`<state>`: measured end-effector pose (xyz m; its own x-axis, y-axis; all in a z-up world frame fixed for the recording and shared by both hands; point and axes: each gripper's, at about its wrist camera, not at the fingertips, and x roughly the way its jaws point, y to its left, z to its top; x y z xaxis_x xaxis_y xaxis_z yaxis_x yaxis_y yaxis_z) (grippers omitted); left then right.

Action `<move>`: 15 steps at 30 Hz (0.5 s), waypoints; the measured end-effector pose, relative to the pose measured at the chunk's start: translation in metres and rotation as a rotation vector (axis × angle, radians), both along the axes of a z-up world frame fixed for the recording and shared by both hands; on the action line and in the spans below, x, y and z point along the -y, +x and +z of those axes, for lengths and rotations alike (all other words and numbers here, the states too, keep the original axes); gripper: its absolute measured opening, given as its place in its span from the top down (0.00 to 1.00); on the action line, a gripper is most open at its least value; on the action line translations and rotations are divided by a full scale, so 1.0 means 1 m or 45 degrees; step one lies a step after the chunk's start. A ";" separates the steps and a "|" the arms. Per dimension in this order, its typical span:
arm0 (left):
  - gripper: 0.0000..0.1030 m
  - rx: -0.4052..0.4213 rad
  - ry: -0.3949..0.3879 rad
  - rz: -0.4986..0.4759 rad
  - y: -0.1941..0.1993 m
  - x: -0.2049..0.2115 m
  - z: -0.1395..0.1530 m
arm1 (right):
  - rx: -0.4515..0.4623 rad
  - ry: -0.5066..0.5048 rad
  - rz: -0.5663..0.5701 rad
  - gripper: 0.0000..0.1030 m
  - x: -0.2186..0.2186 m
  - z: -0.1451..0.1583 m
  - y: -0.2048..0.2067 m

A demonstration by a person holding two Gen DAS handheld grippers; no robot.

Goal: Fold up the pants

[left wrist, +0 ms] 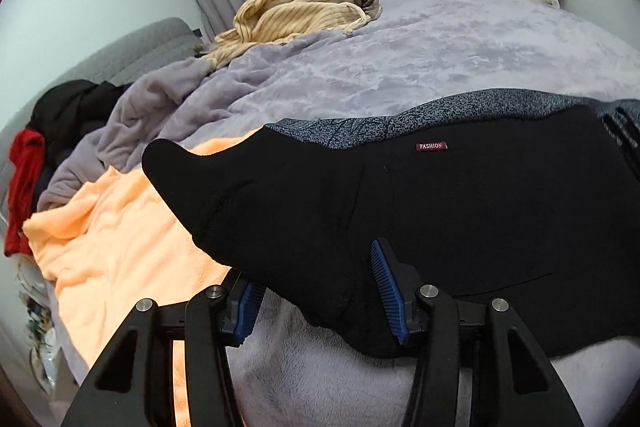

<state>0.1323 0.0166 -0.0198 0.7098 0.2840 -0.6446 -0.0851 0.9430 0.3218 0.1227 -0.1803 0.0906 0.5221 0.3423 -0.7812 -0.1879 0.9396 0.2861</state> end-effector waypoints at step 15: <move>0.49 0.043 0.068 -0.019 0.000 0.006 -0.008 | -0.257 -0.376 0.712 0.38 -0.227 0.013 0.130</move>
